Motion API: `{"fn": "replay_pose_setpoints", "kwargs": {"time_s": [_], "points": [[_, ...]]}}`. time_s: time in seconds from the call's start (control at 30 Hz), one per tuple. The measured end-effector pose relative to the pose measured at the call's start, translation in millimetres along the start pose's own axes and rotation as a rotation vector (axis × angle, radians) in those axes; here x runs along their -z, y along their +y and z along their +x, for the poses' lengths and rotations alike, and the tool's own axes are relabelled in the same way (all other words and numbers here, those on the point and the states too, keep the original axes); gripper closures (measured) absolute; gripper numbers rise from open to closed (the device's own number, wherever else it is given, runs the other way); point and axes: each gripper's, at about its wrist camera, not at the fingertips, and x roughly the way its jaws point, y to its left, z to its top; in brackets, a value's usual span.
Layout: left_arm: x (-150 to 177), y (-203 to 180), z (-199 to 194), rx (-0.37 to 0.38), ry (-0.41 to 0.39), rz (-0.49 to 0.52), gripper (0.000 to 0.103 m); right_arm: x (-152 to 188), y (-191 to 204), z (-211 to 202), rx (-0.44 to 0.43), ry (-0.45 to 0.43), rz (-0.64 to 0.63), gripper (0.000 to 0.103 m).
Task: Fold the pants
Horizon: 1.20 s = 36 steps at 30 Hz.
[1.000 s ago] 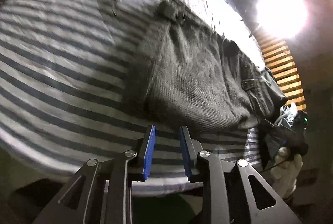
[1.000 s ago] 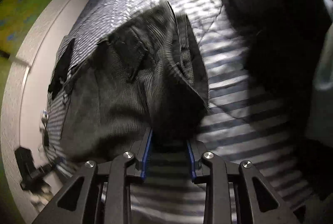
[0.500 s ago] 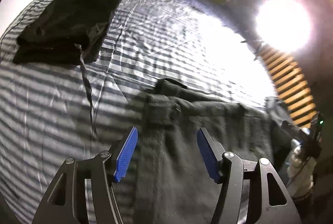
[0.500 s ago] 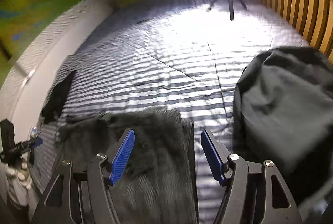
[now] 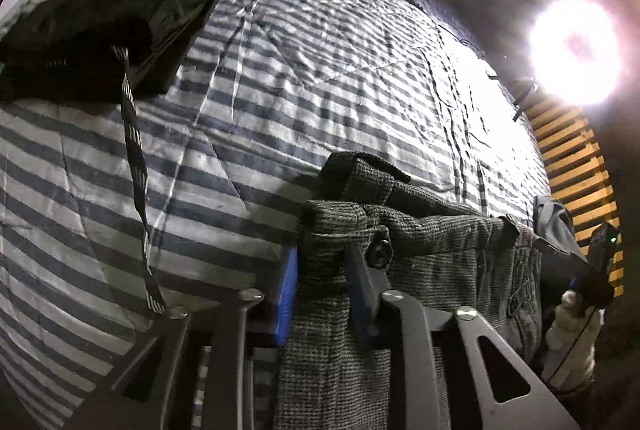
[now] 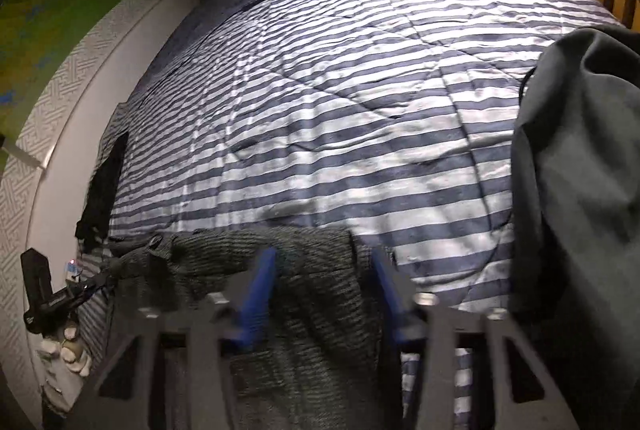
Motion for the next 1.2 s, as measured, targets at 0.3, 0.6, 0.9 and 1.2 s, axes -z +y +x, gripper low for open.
{"fn": "replay_pose_setpoints", "kwargs": {"time_s": [0.3, 0.6, 0.9, 1.2], "points": [[-2.9, -23.7, -40.2, 0.032, -0.098, 0.043, 0.096, 5.2, 1.5, -39.5, -0.012, -0.069, 0.005, 0.096], [-47.0, -38.9, 7.7, -0.067, -0.085, 0.043, 0.098, -13.0, -21.3, -12.1, 0.086, -0.050, 0.046, 0.097], [-67.8, -9.7, 12.8, -0.087, -0.100, -0.080, 0.103, -27.1, -23.8, 2.9, 0.104, 0.004, 0.014, 0.094], [19.0, -47.5, -57.4, -0.044, -0.075, 0.188, 0.093, 33.0, 15.0, -80.9, 0.152, -0.130, -0.201, 0.072]]}}
